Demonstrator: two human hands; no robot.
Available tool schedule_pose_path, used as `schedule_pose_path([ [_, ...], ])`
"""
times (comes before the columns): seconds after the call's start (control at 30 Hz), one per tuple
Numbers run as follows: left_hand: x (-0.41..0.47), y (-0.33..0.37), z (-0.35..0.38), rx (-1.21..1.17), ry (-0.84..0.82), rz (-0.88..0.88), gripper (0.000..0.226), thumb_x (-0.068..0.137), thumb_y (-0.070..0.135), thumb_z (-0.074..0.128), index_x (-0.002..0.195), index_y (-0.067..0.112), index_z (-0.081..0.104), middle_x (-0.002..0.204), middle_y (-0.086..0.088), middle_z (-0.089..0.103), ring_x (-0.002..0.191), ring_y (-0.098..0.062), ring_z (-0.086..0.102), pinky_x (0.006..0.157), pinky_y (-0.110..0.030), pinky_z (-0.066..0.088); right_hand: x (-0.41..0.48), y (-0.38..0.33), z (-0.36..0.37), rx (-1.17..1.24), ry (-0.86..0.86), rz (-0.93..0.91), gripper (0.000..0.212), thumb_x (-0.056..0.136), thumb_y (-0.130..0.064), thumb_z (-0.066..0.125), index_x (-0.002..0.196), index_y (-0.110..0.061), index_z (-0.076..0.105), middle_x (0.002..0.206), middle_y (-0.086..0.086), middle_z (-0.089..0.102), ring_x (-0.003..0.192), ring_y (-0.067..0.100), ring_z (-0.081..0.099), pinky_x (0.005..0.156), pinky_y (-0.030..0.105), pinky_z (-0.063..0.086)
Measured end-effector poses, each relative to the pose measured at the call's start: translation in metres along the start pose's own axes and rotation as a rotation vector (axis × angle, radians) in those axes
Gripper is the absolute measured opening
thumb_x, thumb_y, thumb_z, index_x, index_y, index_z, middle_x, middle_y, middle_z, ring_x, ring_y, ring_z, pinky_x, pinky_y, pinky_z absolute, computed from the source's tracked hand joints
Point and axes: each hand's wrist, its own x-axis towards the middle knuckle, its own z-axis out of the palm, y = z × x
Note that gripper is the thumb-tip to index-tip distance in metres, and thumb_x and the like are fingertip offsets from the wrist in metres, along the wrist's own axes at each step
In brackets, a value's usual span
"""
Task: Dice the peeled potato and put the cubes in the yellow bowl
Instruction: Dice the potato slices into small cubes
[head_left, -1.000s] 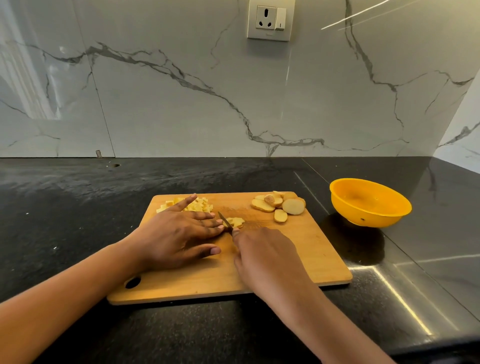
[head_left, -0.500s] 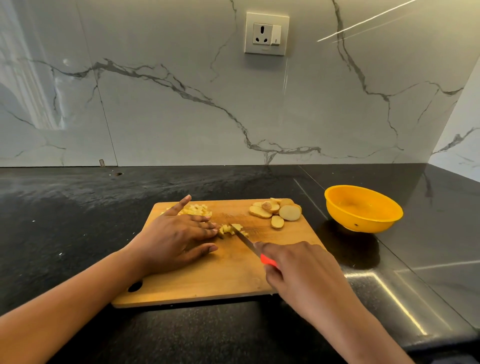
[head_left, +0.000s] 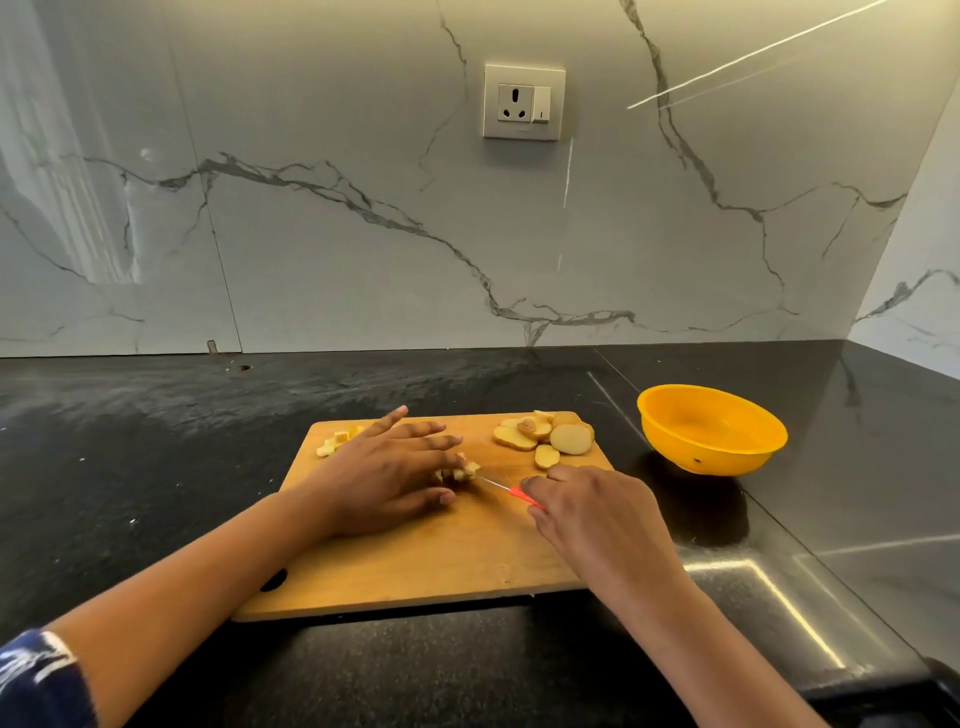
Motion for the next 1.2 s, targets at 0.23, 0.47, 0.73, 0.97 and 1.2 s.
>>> schedule_pose_path([
  [0.23,-0.007,-0.013,0.000,-0.149,0.200,-0.098,0.075,0.076,0.084,0.020,0.121,0.038,0.059,0.122,0.016,0.061,0.121,-0.002,0.047,0.114,-0.030,0.002,-0.006,0.021,-0.011,0.018,0.050,0.114,0.031,0.099,-0.039,0.045,0.126,-0.032,0.058,0.105,-0.010,0.064,0.093,0.010,0.060,0.072,0.022,0.047],
  [0.47,0.036,0.013,-0.004,-0.234,-0.030,-0.020,0.037,0.092,0.045,0.051,0.126,0.031,0.055,0.129,0.018,0.051,0.120,0.003,0.042,0.113,-0.024,0.016,0.036,0.028,0.004,0.076,0.199,0.348,0.028,0.096,-0.037,0.052,0.118,-0.026,0.065,0.099,-0.006,0.069,0.088,0.011,0.064,0.067,0.021,0.048],
  [0.73,0.015,-0.024,-0.007,-0.098,0.160,-0.037,0.008,0.088,0.026,0.064,0.092,0.024,0.070,0.095,0.008,0.068,0.089,-0.005,0.061,0.118,-0.040,0.011,0.032,0.036,0.023,0.166,0.170,0.363,0.030,0.095,-0.039,0.055,0.122,-0.030,0.063,0.101,-0.007,0.070,0.092,0.012,0.064,0.070,0.024,0.051],
  [0.97,0.011,-0.021,-0.019,-0.065,0.377,-0.041,0.029,0.081,0.029,0.051,0.102,0.023,0.071,0.103,0.005,0.071,0.096,-0.009,0.063,0.111,-0.042,0.016,0.035,0.036,0.026,0.210,0.194,0.378,0.031,0.094,-0.039,0.057,0.123,-0.029,0.063,0.101,-0.008,0.071,0.090,0.011,0.064,0.069,0.023,0.050],
  [1.2,0.023,-0.013,-0.007,0.106,0.026,0.008,0.032,0.096,0.038,0.048,0.126,0.033,0.057,0.135,0.014,0.052,0.129,-0.003,0.043,0.113,-0.034,-0.011,0.041,0.048,0.026,0.220,0.224,0.423,0.033,0.093,-0.039,0.058,0.122,-0.026,0.064,0.103,-0.006,0.071,0.094,0.011,0.064,0.064,0.019,0.040],
])
